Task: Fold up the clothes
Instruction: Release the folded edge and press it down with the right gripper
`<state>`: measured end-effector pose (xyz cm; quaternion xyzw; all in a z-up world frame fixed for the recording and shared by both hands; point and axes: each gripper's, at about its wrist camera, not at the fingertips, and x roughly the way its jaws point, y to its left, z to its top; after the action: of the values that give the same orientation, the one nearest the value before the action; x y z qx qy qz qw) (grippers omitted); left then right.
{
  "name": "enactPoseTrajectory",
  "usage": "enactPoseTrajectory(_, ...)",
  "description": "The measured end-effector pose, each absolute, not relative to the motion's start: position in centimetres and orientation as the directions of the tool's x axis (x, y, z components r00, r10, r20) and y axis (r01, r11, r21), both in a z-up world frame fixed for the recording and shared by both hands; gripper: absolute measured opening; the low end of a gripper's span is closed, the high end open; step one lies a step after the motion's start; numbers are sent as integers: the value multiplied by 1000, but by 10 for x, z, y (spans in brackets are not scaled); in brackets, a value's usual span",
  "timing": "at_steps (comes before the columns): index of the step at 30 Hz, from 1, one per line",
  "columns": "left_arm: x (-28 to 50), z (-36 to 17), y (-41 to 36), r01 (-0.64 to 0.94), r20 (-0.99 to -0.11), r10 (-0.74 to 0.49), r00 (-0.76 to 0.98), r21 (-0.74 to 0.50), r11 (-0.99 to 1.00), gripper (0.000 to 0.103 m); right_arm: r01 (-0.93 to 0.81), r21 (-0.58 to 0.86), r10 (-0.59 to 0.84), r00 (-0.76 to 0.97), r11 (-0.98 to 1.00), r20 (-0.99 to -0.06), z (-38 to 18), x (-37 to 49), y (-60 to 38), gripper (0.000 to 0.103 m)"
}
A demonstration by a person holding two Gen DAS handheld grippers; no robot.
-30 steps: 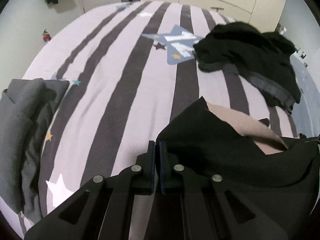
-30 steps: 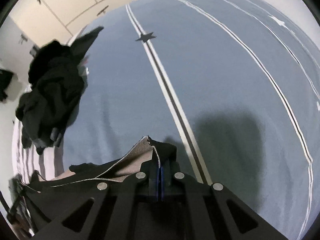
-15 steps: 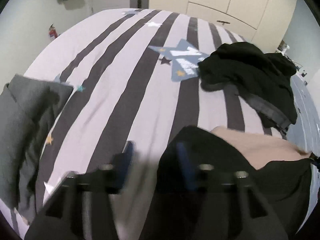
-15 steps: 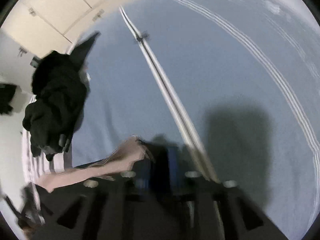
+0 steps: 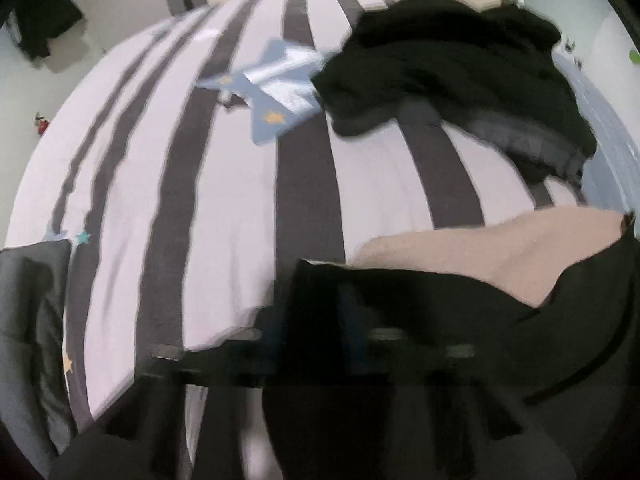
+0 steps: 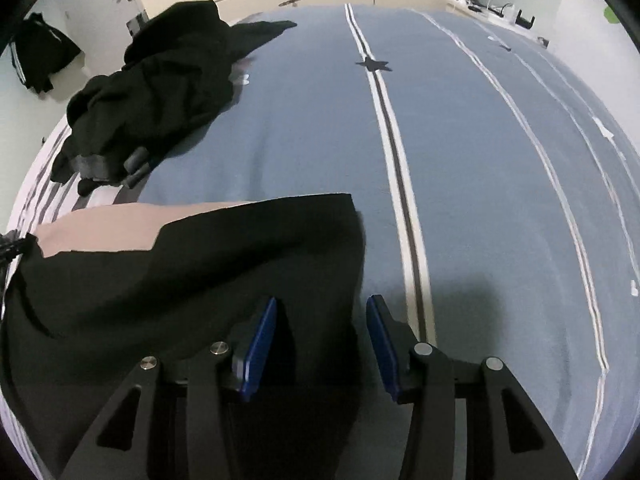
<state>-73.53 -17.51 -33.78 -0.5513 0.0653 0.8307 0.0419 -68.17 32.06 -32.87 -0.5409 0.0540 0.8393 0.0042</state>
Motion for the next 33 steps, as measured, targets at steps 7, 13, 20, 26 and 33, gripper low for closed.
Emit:
enactPoseTrajectory(7, -727, -283, -176, -140, -833, 51, -550, 32, -990, 2, -76, 52, -12, -452, -996, -892, -317, -690, 317, 3)
enactPoseTrajectory(13, -747, -272, -215, 10, -823, -34, -566, 35, -999, 2, -125, 48, 20, -491, -991, -871, -306, -683, 331, 3)
enactPoseTrajectory(20, -750, -322, -204, 35, -906, -91, -413, 84, -996, 11, -230, 124, -18, -415, -965, -910, -333, -685, 349, 4)
enactPoseTrajectory(26, -706, -274, -238, 142, -864, -16, -503, -64, -988, 44, -196, 116, -13, -463, -974, -886, -308, -668, 348, 16)
enactPoseTrajectory(33, -601, -248, -234, 85, -871, 107, -480, -168, -982, 44, -175, 172, -70, -477, -969, -876, -281, -591, 347, 30)
